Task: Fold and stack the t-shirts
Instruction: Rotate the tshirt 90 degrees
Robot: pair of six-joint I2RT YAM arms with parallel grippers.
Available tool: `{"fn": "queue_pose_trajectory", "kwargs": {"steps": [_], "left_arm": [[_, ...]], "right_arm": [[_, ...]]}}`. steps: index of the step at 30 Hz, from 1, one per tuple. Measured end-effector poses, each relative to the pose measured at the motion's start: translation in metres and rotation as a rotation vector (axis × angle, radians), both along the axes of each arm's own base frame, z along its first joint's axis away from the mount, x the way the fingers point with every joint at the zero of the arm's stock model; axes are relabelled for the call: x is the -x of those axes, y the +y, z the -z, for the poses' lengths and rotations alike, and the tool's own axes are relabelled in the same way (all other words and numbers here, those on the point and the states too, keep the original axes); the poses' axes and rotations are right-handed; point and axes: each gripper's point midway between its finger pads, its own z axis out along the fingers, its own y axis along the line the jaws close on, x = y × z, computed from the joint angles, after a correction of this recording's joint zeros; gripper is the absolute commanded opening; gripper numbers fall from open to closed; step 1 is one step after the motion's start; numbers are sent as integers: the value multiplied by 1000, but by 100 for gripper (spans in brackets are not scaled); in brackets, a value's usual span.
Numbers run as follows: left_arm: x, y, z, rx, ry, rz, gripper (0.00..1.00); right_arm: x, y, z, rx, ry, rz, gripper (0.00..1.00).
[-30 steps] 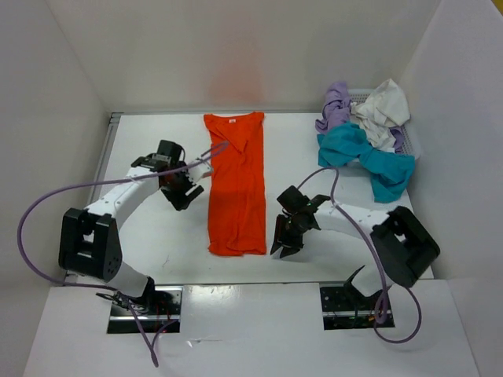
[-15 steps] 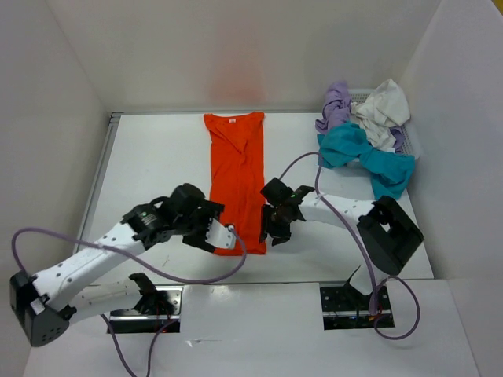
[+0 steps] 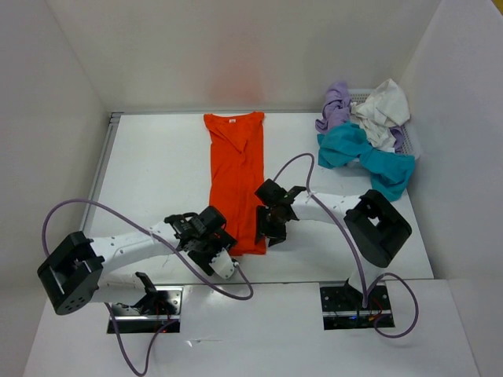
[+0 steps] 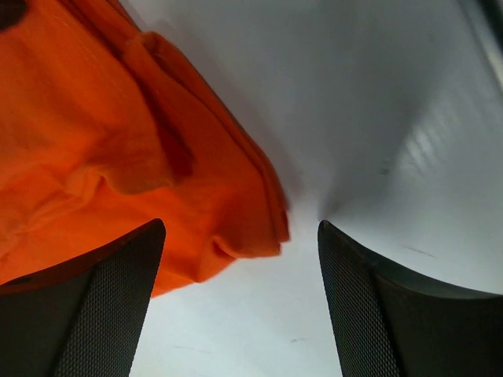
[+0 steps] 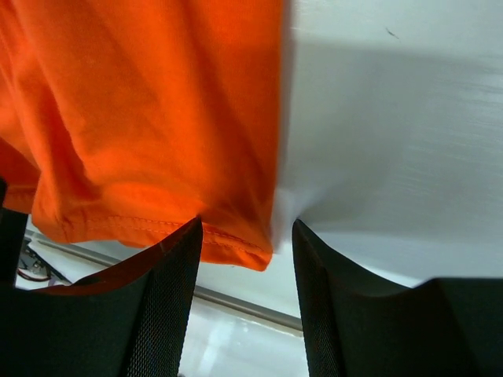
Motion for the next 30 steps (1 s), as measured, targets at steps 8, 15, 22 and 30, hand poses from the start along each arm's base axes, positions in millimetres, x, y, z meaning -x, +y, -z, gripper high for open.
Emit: {"fn": "queue_pose_trajectory", "kwargs": {"steps": [8, 15, 22, 30], "left_arm": [[-11, -13, 9, 18, -41, 62, 56], [-8, -15, 16, -4, -17, 96, 10], [7, -13, 16, -17, 25, 100, 6], [15, -6, 17, -38, 59, 90, 6]], "right_arm": [[5, 8, 0, -4, -7, -32, 40], [6, 5, 5, 6, -6, -19, 9], [12, -1, 6, 2, -4, -11, 6], [19, -12, 6, 9, -2, -8, 1]]}}
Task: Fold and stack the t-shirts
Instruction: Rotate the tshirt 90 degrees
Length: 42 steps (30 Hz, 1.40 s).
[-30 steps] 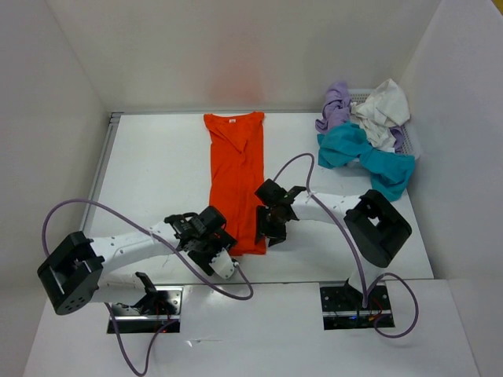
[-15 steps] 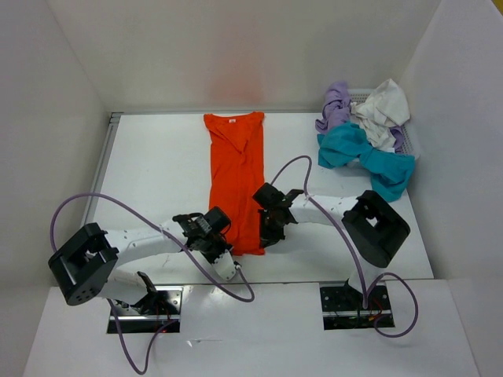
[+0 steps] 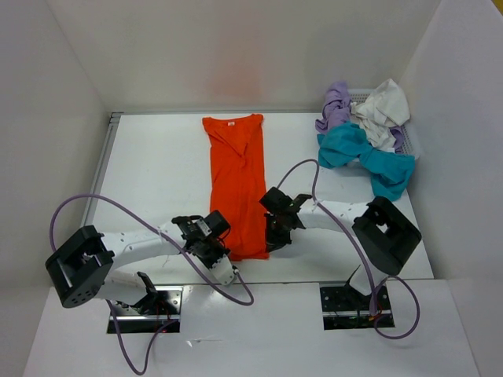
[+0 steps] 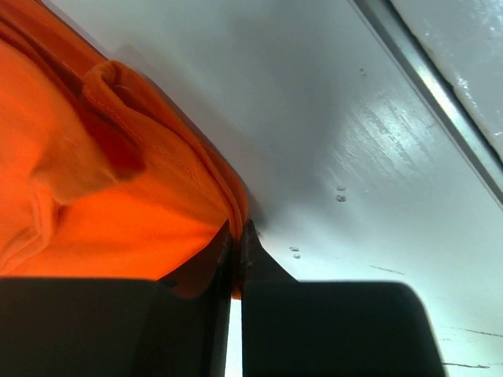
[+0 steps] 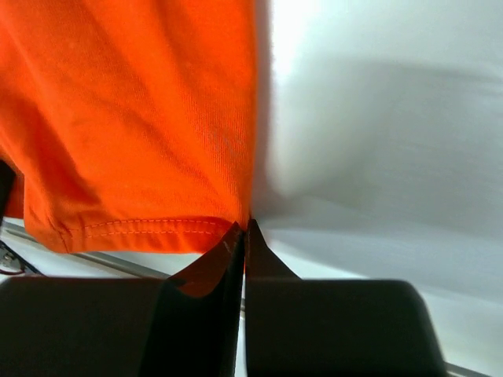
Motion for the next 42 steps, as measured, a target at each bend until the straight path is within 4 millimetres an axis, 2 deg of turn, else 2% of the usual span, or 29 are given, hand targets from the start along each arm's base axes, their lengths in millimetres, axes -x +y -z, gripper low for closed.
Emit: {"fn": "queue_pose_trajectory", "kwargs": {"steps": [3, 4, 7, 9, 10, 11, 12, 18, 20, 22, 23, 26, 30, 32, 35, 37, 40, 42], "left_arm": [[2, 0, 0, 0, 8, 2, 11], [3, 0, 0, 3, 13, 1, 18], [8, -3, -1, 5, 30, 12, 29], [13, -3, -1, 1, 47, 19, 46], [15, -4, -2, 2, 52, 16, 63], [16, -4, -2, 5, 57, 19, 73], [16, -6, -5, 16, 56, 17, 80], [18, 4, -6, -19, 66, -56, 89], [16, 9, -10, -39, 66, -104, 89], [9, 9, -21, -35, 59, -170, 89], [4, 9, -29, -22, 56, -211, 89], [-26, 3, -69, 100, 30, -393, 90], [-83, 8, -127, 328, -13, -704, 90], [-111, 26, -142, 414, -15, -891, 90], [-140, 57, -145, 475, 29, -1125, 90], [-155, 77, -139, 490, 71, -1257, 90], [-165, 99, -124, 485, 135, -1399, 90], [-167, 108, -117, 479, 167, -1457, 90]], "right_arm": [[3, -7, -3, -2, -1, 9, 1], [2, -7, -6, -8, -8, 7, 5], [2, -8, -8, -10, -14, -1, 11], [4, -11, -6, -1, -10, -13, 22], [6, -13, -5, 5, -6, -18, 30], [7, -14, -4, 10, -2, -22, 47], [8, -15, -4, 13, 2, -25, 51], [11, -17, -6, 14, 1, -59, 55], [11, -22, -13, 32, -3, -64, 55], [-2, -20, -30, 39, -49, -68, 55], [-15, -18, -44, 31, -83, -67, 55], [-71, -8, -94, -39, -229, -30, 52], [-181, -6, -162, -90, -454, 42, 51], [-238, 0, -179, -86, -538, 52, 50], [-306, 24, -182, -86, -624, 30, 50], [-342, 38, -169, -73, -649, 3, 52], [-383, 54, -147, -68, -674, -25, 55], [-391, 59, -126, -70, -659, -45, 57]]}}
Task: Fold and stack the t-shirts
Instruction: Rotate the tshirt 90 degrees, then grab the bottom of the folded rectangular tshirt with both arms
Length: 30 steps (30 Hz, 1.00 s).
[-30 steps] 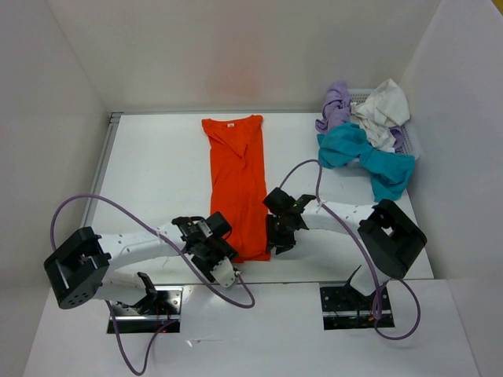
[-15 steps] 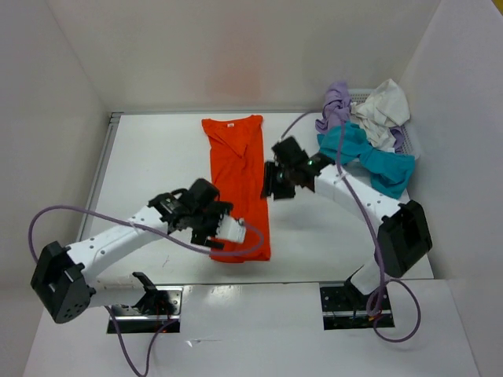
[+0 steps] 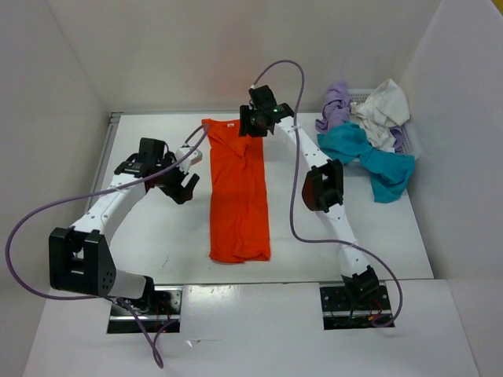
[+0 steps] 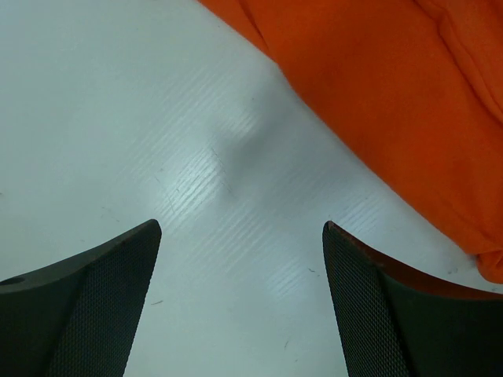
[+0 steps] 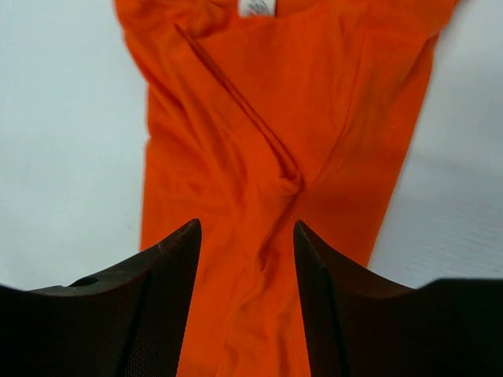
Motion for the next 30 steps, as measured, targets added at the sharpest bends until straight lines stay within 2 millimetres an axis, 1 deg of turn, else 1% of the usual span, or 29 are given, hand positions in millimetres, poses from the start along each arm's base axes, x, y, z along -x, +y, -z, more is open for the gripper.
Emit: {"fn": "queue_pose_trajectory", "kwargs": {"steps": [3, 5, 8, 9, 10, 12, 15, 18, 25, 27, 28, 30], "left_arm": [[-1, 3, 7, 29, 39, -34, 90], [-1, 2, 10, 47, 56, -43, 91], [-1, -1, 15, 63, 74, -42, 91], [-2, -1, 16, 67, 78, -39, 91], [-2, -2, 18, 70, 84, -39, 91], [-2, -3, 23, 75, 101, -34, 91], [-3, -4, 26, 78, 111, -31, 91], [-4, -5, 24, 81, 105, -29, 91], [-9, -5, 21, 82, 86, -27, 91], [-10, -6, 20, 83, 83, -26, 91], [-10, -6, 20, 83, 82, -26, 91], [-10, -6, 20, 83, 81, -26, 91]], "right_arm": [[-2, -3, 43, 32, 68, -11, 58], [1, -6, 65, 48, 109, -17, 58], [7, -7, 92, 67, 164, -28, 57], [9, -7, 97, 70, 176, -31, 57], [9, -6, 100, 71, 180, -34, 54], [9, -5, 101, 71, 177, -39, 53], [8, 2, 93, 65, 154, -50, 50], [8, 10, 86, 78, 127, -49, 50], [17, 26, 85, 136, 87, -48, 48], [19, 30, 85, 140, 86, -54, 43], [20, 30, 85, 141, 86, -55, 35], [19, 29, 87, 141, 89, -49, 24]]}}
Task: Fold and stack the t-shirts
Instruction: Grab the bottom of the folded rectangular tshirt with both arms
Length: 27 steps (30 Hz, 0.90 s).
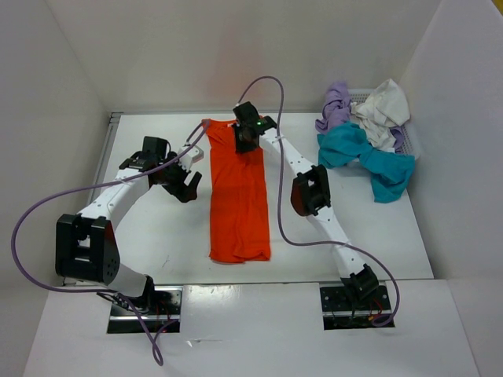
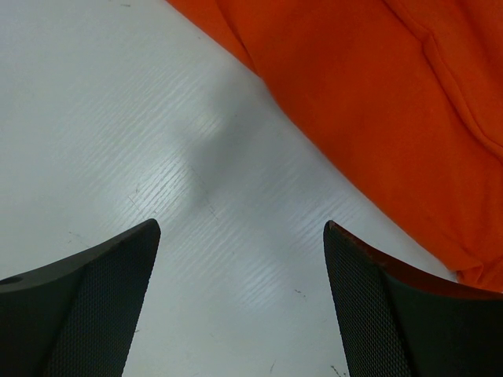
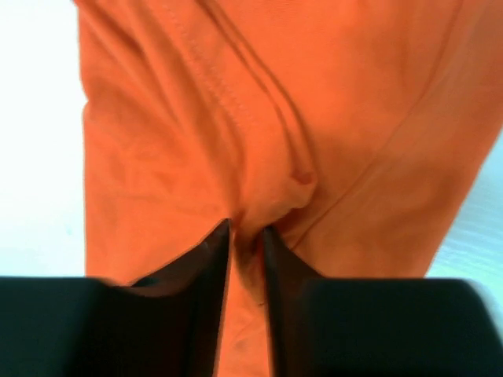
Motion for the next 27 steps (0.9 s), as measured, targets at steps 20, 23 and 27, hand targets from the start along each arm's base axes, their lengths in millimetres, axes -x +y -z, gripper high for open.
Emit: {"fn": "queue_pose_trajectory", "kwargs": {"steps": [20, 23, 27], "left_arm": [[0, -6, 2, -2, 1, 21, 92], [1, -9, 3, -5, -1, 34, 92], [3, -19, 3, -36, -23, 101, 92]], "right_arm": [[43, 57, 2, -41, 30, -198, 27], [55, 71, 2, -41, 30, -240, 29], [58, 72, -7, -44, 23, -254, 52]]}}
